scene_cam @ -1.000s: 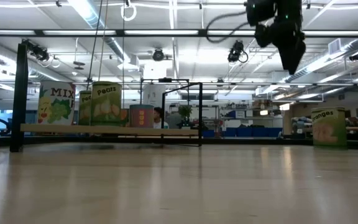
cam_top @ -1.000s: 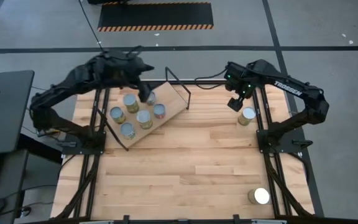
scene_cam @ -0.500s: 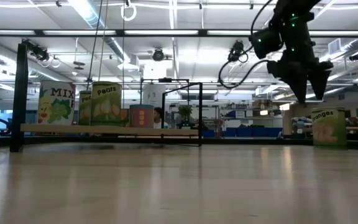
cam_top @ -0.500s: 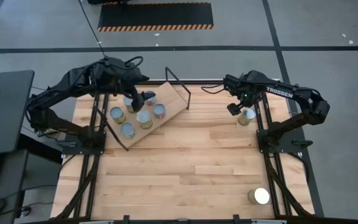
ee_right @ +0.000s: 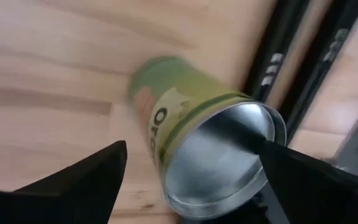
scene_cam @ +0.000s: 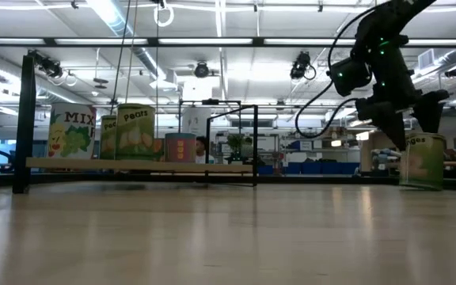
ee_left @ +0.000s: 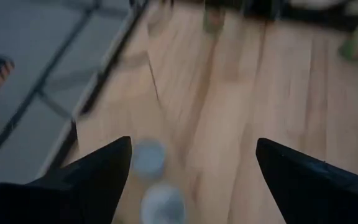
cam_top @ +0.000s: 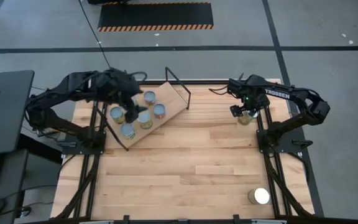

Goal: Pick and place cans onto a shelf
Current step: Put the large canned oranges on the shelf

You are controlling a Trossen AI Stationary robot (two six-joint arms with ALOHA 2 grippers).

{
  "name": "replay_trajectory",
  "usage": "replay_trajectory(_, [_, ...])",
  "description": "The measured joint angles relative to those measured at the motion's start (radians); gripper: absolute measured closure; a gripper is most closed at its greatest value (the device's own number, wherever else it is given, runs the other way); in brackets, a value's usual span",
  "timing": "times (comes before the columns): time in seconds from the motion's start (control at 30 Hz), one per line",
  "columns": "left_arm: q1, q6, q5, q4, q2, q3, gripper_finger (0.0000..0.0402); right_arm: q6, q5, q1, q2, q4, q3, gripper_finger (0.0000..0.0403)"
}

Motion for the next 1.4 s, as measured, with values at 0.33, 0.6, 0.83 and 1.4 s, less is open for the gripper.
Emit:
replay_trajectory(0.33, [-0.045,-0.062,-0.129,-0.132,-0.12,0.001,0.0049,0.057,-0.042,0.007,-0.011,0.029,0.018,0.0029])
replay_trajectory(0.6, [-0.045,-0.056,-0.15,-0.097,-0.179,0.001,0.0049,0.104,-0.02,0.078,-0.022,0.012,0.129,0.0029])
replay_trajectory(0.83, [-0.045,-0.05,-0.166,-0.097,-0.182,0.001,0.0049,0.168,0.026,0.118,-0.022,0.01,0.149,0.0029])
replay_trajectory(1.4, [-0.045,-0.045,-0.184,-0.092,-0.181,0.001,0.0049,0.325,-0.022,0.265,-0.022,0.122,0.138,0.0029])
